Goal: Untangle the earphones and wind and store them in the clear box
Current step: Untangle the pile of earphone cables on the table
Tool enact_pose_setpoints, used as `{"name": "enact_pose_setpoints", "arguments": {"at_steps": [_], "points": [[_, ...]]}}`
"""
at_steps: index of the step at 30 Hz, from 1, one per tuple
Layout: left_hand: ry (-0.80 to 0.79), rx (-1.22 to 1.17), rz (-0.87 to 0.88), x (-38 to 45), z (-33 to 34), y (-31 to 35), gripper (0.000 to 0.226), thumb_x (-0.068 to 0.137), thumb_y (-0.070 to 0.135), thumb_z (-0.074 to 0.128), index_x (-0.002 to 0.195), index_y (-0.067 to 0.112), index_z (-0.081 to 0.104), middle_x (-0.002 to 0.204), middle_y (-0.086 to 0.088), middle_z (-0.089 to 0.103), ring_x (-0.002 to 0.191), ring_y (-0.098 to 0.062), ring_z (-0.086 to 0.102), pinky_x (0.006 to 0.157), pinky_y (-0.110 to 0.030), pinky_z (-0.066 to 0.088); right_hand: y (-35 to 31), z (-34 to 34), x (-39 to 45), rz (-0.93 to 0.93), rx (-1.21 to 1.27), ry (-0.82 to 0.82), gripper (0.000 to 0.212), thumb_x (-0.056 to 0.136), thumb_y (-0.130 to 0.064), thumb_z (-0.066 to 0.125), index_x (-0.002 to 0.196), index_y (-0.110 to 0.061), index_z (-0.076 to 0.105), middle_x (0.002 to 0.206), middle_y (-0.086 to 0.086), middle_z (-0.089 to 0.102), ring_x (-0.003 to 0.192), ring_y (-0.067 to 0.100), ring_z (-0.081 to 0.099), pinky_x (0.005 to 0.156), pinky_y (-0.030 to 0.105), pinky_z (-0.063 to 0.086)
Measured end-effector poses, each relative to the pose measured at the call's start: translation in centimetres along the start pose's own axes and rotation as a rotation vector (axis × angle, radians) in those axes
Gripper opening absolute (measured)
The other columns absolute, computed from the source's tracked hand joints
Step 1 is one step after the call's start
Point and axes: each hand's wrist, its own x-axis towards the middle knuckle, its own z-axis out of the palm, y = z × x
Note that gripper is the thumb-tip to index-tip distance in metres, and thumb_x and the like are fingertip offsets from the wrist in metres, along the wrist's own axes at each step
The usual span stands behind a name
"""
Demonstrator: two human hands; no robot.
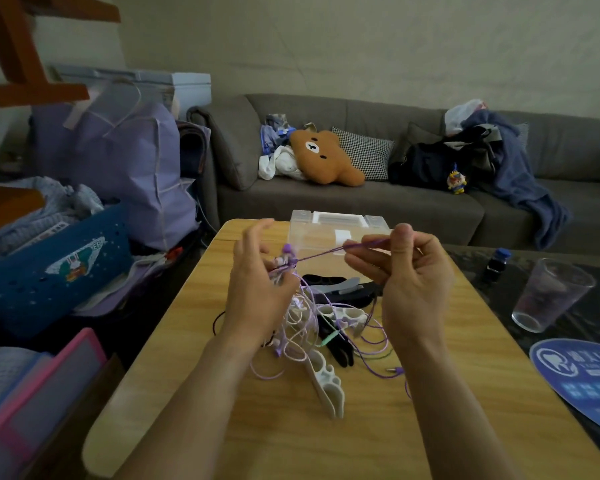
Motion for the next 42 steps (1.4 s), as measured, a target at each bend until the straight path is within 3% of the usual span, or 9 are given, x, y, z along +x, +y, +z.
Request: {"name": "enact_pose_setpoints", "arguments": {"at_steps": [7, 11, 17, 20, 24, 29, 32, 36, 42], "points": [[-0.064, 0.148, 0.003, 0.5, -0.4, -1.8, 0.023, 0.085, 0.007, 0.074, 0.102, 0.021, 0.075, 0.091, 0.014, 0.07, 0.078, 0.005, 0.062, 0.063, 0.0, 0.043, 2.4, -1.8, 0.1, 0.369, -0.072, 0.187, 0.031, 0.105, -0.029, 0.049, 0.091, -0.002, 0.057, 0.067, 0.007, 0.064, 0.057, 0.015, 0.065, 0.05, 0.023, 0.052], [-0.143, 0.209, 0.013, 0.3, 0.0, -1.9, 0.026, 0.089, 0.004, 0.065, 0.109, 0.016, 0.076, 0.099, 0.008, 0.071, 0.085, -0.005, 0.062, 0.062, -0.002, 0.041, 2.6, -2.3, 0.3, 0.502, -0.323, -0.003, 0.023, 0.103, -0.025, 0.054, 0.09, -0.006, 0.058, 0.057, -0.001, 0.055, 0.05, 0.011, 0.053, 0.051, 0.028, 0.047], [-0.191, 0.214, 0.02, 0.2, 0.3, -1.8, 0.007, 0.09, 0.013, 0.067, 0.091, 0.02, 0.065, 0.088, 0.009, 0.059, 0.082, -0.013, 0.058, 0.061, -0.019, 0.041, 2.9, -0.9, -0.9, 0.404, -0.548, -0.262, 0.027, 0.096, -0.037, 0.064, 0.093, -0.011, 0.067, 0.062, -0.002, 0.065, 0.046, 0.009, 0.048, 0.046, 0.029, 0.042], [-0.263, 0.24, -0.004, 0.2, 0.1, -1.9, 0.013, 0.087, 0.024, 0.073, 0.092, 0.021, 0.061, 0.094, 0.008, 0.058, 0.087, -0.014, 0.059, 0.071, -0.032, 0.052, 3.1, -0.9, -1.0, 0.263, -0.82, -0.411, 0.027, 0.08, -0.047, 0.079, 0.087, -0.021, 0.074, 0.06, -0.022, 0.065, 0.046, -0.002, 0.051, 0.046, 0.012, 0.037], [-0.329, 0.2, -0.009, 0.1, -0.8, -1.5, 0.024, 0.077, 0.032, 0.084, 0.084, 0.017, 0.066, 0.088, 0.009, 0.062, 0.077, -0.01, 0.062, 0.064, -0.024, 0.052, 3.9, -1.1, -0.9, 0.163, -1.08, -0.497, 0.014, 0.086, -0.039, 0.076, 0.083, -0.025, 0.075, 0.055, -0.02, 0.056, 0.057, -0.015, 0.053, 0.049, 0.008, 0.037], [-0.447, 0.128, -0.052, 0.2, -1.6, -1.3, 0.026, 0.076, 0.044, 0.081, 0.083, 0.02, 0.073, 0.075, 0.0, 0.07, 0.066, 0.01, 0.06, 0.062, -0.016, 0.046, 4.1, -1.2, -0.7, 0.195, -1.07, -0.461, 0.014, 0.097, -0.028, 0.064, 0.086, -0.02, 0.067, 0.041, -0.013, 0.048, 0.04, -0.004, 0.047, 0.041, 0.011, 0.033], [-0.485, 0.111, -0.019, 0.3, -1.7, -1.4, 0.021, 0.085, 0.038, 0.075, 0.084, 0.018, 0.078, 0.08, -0.006, 0.073, 0.071, 0.0, 0.064, 0.07, -0.006, 0.04, 4.2, -1.1, -0.8, 0.247, -1.074, -0.488, 0.018, 0.1, -0.027, 0.056, 0.084, -0.02, 0.06, 0.044, -0.011, 0.051, 0.039, -0.001, 0.046, 0.041, 0.012, 0.032], [-0.515, 0.083, -0.006, 0.7, -2.1, -1.7, 0.016, 0.089, 0.035, 0.07, 0.084, 0.023, 0.081, 0.084, 0.009, 0.073, 0.077, -0.004, 0.067, 0.069, -0.019, 0.05, 4.1, -1.3, -0.7, 0.274, -1.047, -0.45, 0.016, 0.101, -0.024, 0.05, 0.091, -0.015, 0.058, 0.059, -0.007, 0.055, 0.042, 0.001, 0.046, 0.042, 0.015, 0.034], [-0.353, 0.017, -0.136, 0.9, -2.1, -2.6, 0.028, 0.098, 0.034, 0.06, 0.08, 0.016, 0.073, 0.079, -0.015, 0.07, 0.067, -0.025, 0.061, 0.064, -0.038, 0.047, 3.0, -1.8, -0.2, 0.394, -0.665, -0.282, 0.012, 0.103, -0.015, 0.051, 0.101, -0.004, 0.055, 0.082, 0.009, 0.075, 0.075, 0.024, 0.074, 0.066, 0.039, 0.063]]}}
